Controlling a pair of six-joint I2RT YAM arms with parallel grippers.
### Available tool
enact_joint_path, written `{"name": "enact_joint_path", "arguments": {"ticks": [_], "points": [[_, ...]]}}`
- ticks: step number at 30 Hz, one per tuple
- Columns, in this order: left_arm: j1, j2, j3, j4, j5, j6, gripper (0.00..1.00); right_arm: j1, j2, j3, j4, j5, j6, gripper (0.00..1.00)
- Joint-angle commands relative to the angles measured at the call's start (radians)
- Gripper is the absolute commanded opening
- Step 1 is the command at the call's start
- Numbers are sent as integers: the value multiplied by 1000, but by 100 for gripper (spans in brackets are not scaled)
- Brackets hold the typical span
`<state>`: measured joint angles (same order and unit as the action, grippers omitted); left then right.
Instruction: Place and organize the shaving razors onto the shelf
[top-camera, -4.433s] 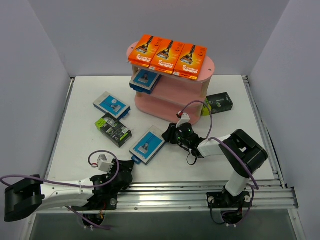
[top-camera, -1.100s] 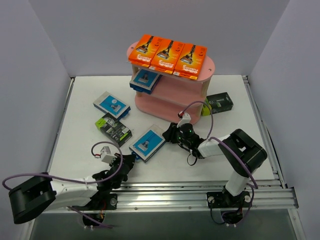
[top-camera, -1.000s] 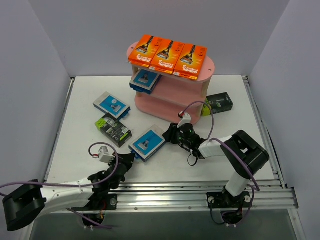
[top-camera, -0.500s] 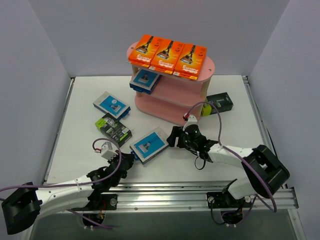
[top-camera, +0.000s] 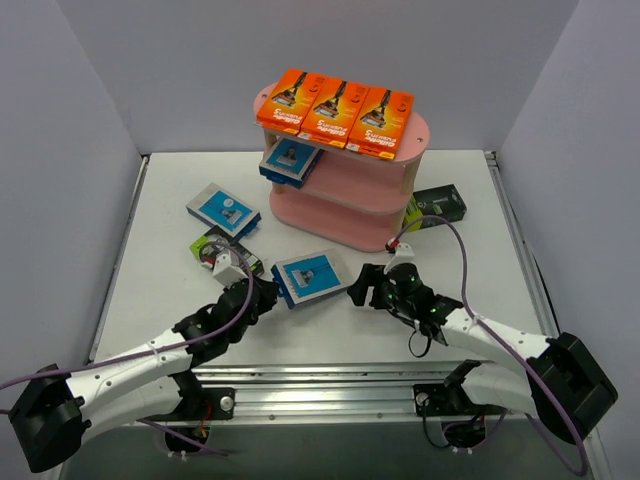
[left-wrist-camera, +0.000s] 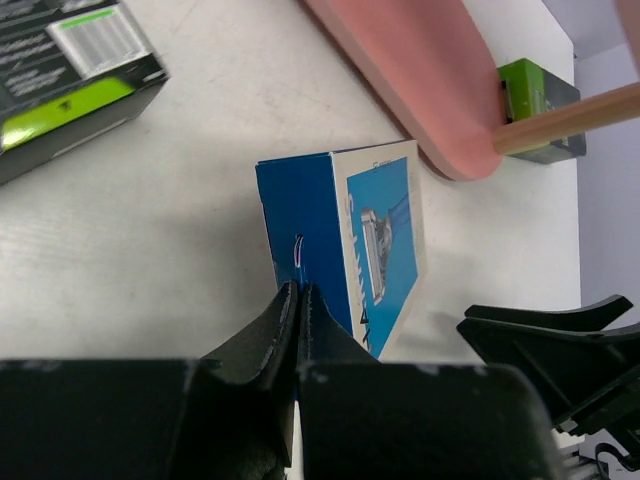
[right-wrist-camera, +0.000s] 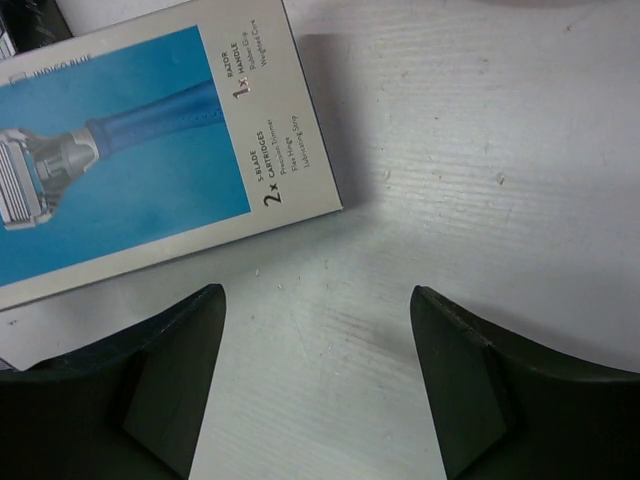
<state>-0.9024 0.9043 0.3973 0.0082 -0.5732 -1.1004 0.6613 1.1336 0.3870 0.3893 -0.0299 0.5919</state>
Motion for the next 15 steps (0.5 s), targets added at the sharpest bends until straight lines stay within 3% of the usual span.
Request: {"name": "enact_joint_path", "arguments": {"ticks": [1, 9, 15], "points": [[20, 28, 123, -7, 81, 166, 2, 4, -72, -31, -32, 9, 42, 70], [69, 113, 345, -198, 209, 292, 2, 4, -135, -71, -49, 5, 55, 71], [91, 225, 627, -429, 288, 407, 2, 3, -181, -92, -56, 1, 62, 71]]}}
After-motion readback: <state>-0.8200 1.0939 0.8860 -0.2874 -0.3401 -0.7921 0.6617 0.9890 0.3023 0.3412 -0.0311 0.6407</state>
